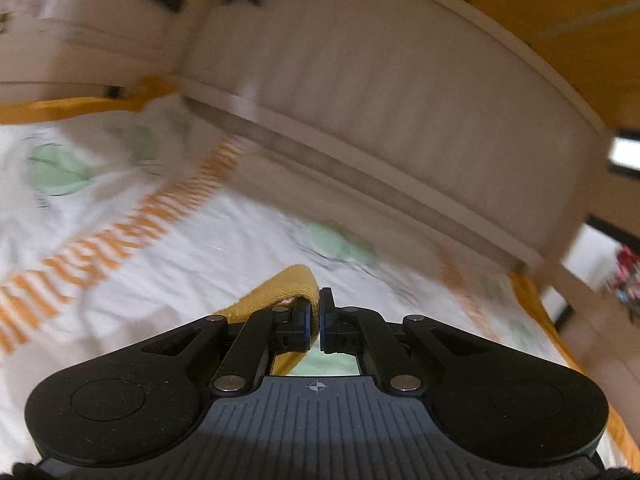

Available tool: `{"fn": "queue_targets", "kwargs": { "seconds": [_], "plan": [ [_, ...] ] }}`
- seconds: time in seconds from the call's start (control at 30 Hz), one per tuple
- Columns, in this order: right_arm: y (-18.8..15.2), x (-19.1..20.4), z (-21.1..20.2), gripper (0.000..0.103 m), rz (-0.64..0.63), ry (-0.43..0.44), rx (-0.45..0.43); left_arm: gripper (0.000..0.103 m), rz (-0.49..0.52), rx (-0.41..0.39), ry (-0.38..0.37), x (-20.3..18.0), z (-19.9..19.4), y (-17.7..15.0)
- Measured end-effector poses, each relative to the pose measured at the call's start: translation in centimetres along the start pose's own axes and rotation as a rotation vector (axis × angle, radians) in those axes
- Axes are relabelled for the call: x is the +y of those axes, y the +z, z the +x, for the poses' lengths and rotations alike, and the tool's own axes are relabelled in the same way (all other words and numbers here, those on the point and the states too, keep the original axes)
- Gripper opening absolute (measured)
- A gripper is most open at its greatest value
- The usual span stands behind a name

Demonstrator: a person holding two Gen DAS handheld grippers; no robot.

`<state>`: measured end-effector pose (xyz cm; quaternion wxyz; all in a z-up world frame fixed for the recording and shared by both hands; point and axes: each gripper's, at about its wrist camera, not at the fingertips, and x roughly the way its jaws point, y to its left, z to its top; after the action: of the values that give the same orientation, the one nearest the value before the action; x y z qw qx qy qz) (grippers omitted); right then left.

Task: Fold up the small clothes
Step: 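Fold the held side edge inward over the body, open left tool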

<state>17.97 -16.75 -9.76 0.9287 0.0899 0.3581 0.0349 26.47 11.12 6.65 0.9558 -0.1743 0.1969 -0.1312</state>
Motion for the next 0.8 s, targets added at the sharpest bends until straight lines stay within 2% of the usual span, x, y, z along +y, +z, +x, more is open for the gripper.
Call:
{"fn": "queue_targets", "kwargs": {
  "seconds": [0.1, 0.27, 0.33, 0.6, 0.7, 0.77, 0.8],
  "plan": [
    [1.0, -2.2, -1.8, 0.102, -0.020, -0.004, -0.005, 0.003, 0.030, 0.050, -0.061, -3.6, 1.4, -1.9],
    [1.5, -5.6, -4.3, 0.102, -0.063, -0.038, 0.004, 0.003, 0.119, 0.151, -0.104, -8.2, 4.4, -5.9],
    [1.6, -6.7, -4.6, 0.102, -0.058, -0.043, 0.020, 0.003, 0.123, 0.200, -0.124, -9.4, 5.6, -7.5],
    [1.5, -11.2, -3.1, 0.102, 0.087, -0.068, 0.100, 0.006, 0.227, 0.395, -0.156, -13.3, 8.8, -13.3],
    [1.1, -12.1, -3.0, 0.102, 0.115, -0.068, 0.131, 0.013, 0.272, 0.436, -0.181, -14.3, 8.8, -14.3],
    [1.1, -12.6, -2.9, 0.102, 0.139, -0.068, 0.136, 0.028, 0.294, 0.455, -0.199, -14.8, 8.8, -14.6],
    [1.1, -12.8, -2.9, 0.102, 0.150, -0.069, 0.136, 0.028, 0.303, 0.454, -0.203, -15.1, 8.7, -14.6]
  ]
}}
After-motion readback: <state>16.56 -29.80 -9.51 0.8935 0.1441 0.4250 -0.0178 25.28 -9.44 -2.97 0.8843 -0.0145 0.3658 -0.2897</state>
